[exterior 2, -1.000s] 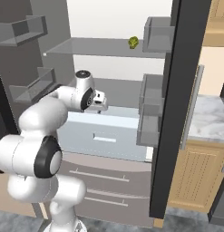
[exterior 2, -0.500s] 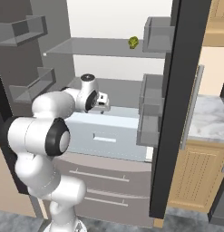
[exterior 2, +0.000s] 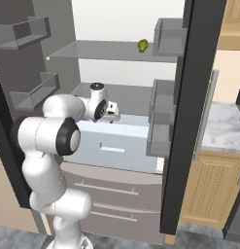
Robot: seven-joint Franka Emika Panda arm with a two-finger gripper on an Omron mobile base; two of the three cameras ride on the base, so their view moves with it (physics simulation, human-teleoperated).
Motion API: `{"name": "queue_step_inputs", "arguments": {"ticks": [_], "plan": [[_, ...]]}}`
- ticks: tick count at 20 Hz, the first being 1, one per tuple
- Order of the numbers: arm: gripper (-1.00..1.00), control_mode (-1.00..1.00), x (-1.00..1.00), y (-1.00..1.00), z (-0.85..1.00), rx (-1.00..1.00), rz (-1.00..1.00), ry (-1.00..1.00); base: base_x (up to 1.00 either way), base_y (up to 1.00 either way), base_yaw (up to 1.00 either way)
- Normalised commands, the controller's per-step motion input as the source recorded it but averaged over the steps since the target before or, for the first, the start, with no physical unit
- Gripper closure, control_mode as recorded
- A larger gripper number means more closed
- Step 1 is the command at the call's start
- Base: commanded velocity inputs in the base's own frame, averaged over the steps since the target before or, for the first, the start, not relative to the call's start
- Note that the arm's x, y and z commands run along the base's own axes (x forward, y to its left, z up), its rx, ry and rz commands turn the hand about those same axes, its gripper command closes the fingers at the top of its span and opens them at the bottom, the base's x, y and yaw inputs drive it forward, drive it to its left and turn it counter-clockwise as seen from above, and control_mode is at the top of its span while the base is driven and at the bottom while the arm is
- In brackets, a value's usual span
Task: Fully open the fridge drawer.
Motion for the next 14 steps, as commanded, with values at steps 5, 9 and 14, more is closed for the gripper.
{"name": "queue_step_inputs", "arguments": {"ticks": [5, 9, 14], "plan": [[-1.00, -1.00, -0.28, -0.06, -0.46, 0.00, 0.00, 0.04, 0.00, 0.00, 0.00], [-1.00, -1.00, -0.86, -0.22, -0.42, 0.01, 0.00, 0.09, 0.00, 0.00, 0.00], [-1.00, -1.00, -1.00, -0.35, -0.39, 0.00, 0.00, 0.01, 0.00, 0.00, 0.00]]}}
